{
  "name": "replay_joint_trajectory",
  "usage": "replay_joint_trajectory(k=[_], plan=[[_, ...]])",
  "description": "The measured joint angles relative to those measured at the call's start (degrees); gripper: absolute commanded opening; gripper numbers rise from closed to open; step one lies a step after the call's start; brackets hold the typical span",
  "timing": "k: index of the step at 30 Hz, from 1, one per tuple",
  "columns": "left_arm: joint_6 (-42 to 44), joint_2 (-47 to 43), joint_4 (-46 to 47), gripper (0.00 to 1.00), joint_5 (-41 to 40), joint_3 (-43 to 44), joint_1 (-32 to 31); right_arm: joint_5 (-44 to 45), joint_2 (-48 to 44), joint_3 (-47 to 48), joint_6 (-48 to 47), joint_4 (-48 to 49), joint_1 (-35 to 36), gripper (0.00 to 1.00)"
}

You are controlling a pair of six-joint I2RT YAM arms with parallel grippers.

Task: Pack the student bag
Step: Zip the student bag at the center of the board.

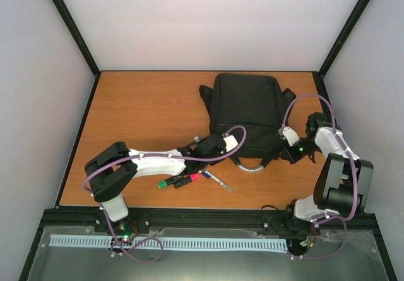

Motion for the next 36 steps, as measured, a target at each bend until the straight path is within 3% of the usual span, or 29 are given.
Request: replay_joint_trajectory(k=[2, 4, 11, 17, 25, 28, 32, 36], plan=[[-0.44, -0.61, -1.88, 0.65, 0.66, 0.22, 0.52, -0.09, -0.22, 0.0, 0.04, -0.13, 1.4, 0.03], [-1.01, -1.25, -3.61, 0.68, 2.36, 0.46, 0.59, -0.39, -0.24, 0.0, 0.09, -0.13, 2.25, 0.03], [-1.49, -0.9, -6.91, 0.63, 12.31, 6.67, 0.2, -1.22, -0.72, 0.13, 0.2, -0.66, 2.69, 0.03], [-1.53, 5.92, -8.11, 0.61, 19.02, 17.51, 0.17, -1.29, -1.36, 0.09, 0.22, -0.57, 2.69, 0.03], [0.59, 13.14, -12.87, 0.59, 25.27, 24.02, 0.17, -1.49, -1.38, -0.24, 0.31, -0.31, 2.69, 0.03], [2.1, 15.39, -15.37, 0.5, 26.21, 26.73, 0.17, -1.53, -1.38, -0.24, 0.35, -0.31, 2.69, 0.03], [3.8, 17.53, -17.0, 0.23, 26.36, 29.7, 0.17, -1.6, -1.38, -0.24, 0.5, -0.31, 2.69, 0.03], [5.14, 17.86, -17.46, 0.08, 25.83, 30.36, 0.15, -1.36, -1.38, -0.37, 0.46, -0.28, 2.69, 0.03]])
